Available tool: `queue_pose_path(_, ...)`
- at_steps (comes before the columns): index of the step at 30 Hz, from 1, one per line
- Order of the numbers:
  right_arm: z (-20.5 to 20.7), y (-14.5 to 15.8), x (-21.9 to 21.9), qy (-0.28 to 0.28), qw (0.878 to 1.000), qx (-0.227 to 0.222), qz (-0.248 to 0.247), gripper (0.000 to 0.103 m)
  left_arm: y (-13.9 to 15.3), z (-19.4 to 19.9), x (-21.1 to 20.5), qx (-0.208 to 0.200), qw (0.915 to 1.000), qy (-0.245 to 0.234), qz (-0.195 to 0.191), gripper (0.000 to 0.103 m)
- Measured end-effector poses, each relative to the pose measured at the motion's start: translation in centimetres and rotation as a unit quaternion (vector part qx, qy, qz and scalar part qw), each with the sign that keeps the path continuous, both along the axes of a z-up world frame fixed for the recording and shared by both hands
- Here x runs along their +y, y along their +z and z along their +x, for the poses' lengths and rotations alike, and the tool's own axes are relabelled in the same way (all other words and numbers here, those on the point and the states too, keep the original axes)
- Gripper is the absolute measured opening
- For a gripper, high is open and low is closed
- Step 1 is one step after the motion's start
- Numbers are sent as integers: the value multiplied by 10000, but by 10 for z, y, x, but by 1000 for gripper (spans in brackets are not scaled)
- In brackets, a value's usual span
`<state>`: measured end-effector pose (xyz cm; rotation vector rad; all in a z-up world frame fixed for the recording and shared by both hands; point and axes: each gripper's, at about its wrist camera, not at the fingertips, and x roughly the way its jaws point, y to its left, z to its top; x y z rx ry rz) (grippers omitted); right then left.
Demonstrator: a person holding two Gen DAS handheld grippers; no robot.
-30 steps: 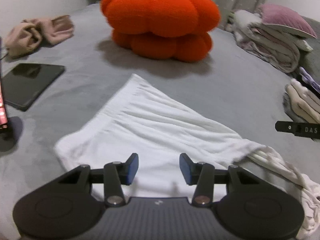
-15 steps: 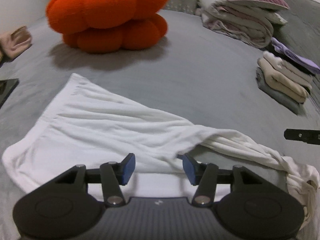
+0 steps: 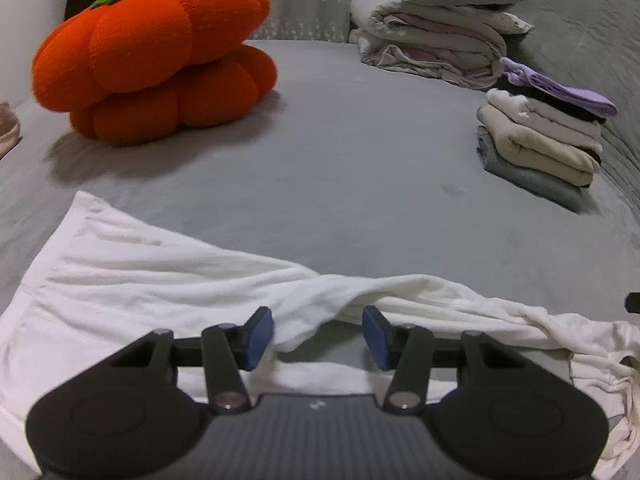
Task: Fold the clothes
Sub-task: 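Grasp the garment edge again with the left gripper while the right gripper grasps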
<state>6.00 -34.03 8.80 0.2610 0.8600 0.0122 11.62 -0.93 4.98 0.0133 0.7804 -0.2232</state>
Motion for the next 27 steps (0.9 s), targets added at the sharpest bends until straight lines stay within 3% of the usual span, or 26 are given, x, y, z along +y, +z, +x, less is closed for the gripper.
queue_pose_path(8, -35, -9, -45, -196, 9997, 14, -134, 49, -6, -2, -22, -406, 9983, -291, 309, 46)
queue_pose_path(16, -43, -26, -64, -53, 9984, 258, 503, 48, -9, 4, -20, -598, 9977, -139, 289, 33)
queue_pose_path(18, -44, -30, -66, 14, 9972, 321, 681, 42, -12, 6, -20, -558, 9979, -120, 293, 30)
queue_pose_path(23, -35, -37, -61, 143, 9956, 414, 831, 10, -20, 8, -21, -531, 9979, -115, 343, 18)
queue_pose_path(25, -30, -33, -58, 72, 9971, 288, 697, 8, -22, 7, -23, -592, 9974, -96, 389, 5)
queue_pose_path(27, -27, -26, -55, -32, 9987, 107, 498, 7, -22, 6, -23, -652, 9971, -53, 382, 4)
